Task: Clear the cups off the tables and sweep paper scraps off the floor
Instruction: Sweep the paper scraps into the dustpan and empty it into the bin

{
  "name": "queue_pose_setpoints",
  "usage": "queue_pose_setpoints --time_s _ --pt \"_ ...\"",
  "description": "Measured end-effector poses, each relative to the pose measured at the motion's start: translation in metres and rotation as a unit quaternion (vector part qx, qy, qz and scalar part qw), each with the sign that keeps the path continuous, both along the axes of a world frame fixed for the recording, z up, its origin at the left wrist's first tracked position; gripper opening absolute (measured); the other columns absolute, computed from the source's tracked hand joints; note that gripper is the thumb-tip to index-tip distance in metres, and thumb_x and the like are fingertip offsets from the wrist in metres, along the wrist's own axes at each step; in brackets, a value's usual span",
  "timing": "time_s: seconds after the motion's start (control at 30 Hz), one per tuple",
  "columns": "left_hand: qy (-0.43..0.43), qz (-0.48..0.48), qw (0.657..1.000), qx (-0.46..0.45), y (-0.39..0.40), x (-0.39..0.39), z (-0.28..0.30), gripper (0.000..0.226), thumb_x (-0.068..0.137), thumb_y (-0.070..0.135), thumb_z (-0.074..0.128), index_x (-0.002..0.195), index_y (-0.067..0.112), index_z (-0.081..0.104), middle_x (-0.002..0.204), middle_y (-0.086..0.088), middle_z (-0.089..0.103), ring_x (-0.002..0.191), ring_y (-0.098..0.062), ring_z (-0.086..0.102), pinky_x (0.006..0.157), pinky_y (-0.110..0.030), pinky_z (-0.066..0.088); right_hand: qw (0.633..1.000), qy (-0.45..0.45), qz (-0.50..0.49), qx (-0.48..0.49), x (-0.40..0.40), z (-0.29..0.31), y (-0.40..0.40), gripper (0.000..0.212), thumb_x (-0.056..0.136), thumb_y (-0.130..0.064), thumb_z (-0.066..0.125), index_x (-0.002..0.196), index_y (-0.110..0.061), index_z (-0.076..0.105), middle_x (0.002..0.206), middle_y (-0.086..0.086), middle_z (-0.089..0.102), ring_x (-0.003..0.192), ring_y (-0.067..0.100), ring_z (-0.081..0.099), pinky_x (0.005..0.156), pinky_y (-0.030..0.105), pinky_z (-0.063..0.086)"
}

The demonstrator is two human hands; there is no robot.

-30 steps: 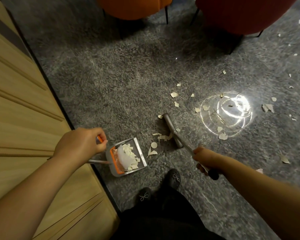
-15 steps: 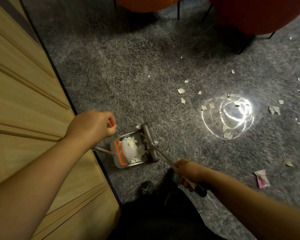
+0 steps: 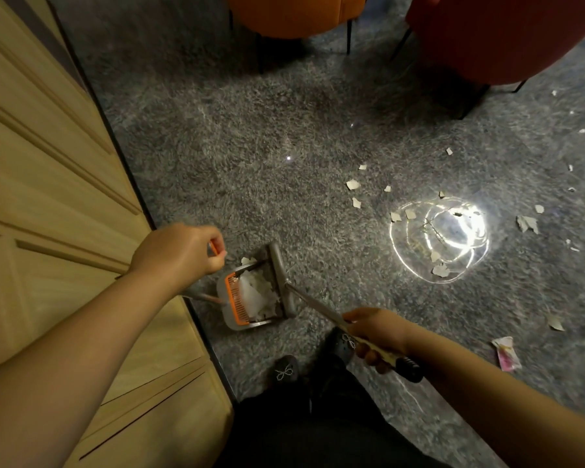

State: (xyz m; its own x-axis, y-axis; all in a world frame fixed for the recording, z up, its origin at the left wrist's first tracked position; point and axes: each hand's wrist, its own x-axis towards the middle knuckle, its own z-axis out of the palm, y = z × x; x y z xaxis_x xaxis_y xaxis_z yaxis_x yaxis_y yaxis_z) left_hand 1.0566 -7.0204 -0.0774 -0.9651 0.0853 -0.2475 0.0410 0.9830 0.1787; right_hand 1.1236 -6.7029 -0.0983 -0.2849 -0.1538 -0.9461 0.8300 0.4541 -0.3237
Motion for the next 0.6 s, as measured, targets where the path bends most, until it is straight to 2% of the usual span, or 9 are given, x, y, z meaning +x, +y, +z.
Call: queue_pose_setpoints --time_s 0.1,0.2,0.27,0.43,0.6 --pt "-0.021 0.026 0.999 -0.008 -0.003 0.013 0.006 0.009 0.082 0.046 0.07 0.081 0.038 0.065 0.074 0.011 0.067 0.067 -0.015 0.062 0.058 -0.03 0.051 1.0 0.025 -0.004 0.015 -0.003 0.007 0.008 0.027 0.099 -0.007 0.034 0.115 -0.025 0.045 0.06 0.009 0.045 0.036 0.013 0.041 0.039 0.017 0.034" --pt "-0.033 0.061 0.998 -0.003 -0.002 0.021 0.011 0.012 0.081 0.047 0.07 0.077 0.039 0.061 0.075 0.012 0.065 0.07 -0.015 0.062 0.058 -0.028 0.047 0.999 0.04 -0.013 0.018 -0.013 0.012 0.018 0.025 0.098 -0.006 0.035 0.097 -0.025 0.052 0.057 0.008 0.048 0.036 0.014 0.041 0.039 0.018 0.033" --pt "-0.028 0.086 0.996 0.009 -0.001 0.026 0.012 0.015 0.08 0.045 0.072 0.075 0.039 0.059 0.073 0.012 0.063 0.068 -0.015 0.059 0.056 -0.027 0.043 0.999 0.04 -0.022 0.021 -0.024 0.012 0.025 0.025 0.098 -0.006 0.035 0.092 -0.023 0.052 0.056 0.009 0.047 0.035 0.013 0.04 0.039 0.016 0.032" --pt "-0.029 0.184 0.982 0.03 0.0 0.046 0.012 0.023 0.078 0.043 0.072 0.065 0.041 0.053 0.065 0.016 0.059 0.06 -0.008 0.055 0.05 -0.024 0.04 0.999 0.042 -0.006 0.031 -0.061 0.007 0.036 0.026 0.098 -0.006 0.036 0.089 -0.022 0.053 0.057 0.009 0.046 0.035 0.014 0.038 0.039 0.016 0.032" --pt "-0.006 0.291 0.956 0.02 -0.003 0.071 0.019 0.019 0.078 0.045 0.071 0.067 0.037 0.056 0.07 0.015 0.062 0.063 -0.011 0.057 0.055 -0.027 0.048 0.997 0.044 0.027 0.056 -0.101 -0.002 0.042 0.02 0.099 -0.01 0.035 0.101 -0.018 0.053 0.058 0.009 0.046 0.033 0.014 0.039 0.038 0.017 0.032"
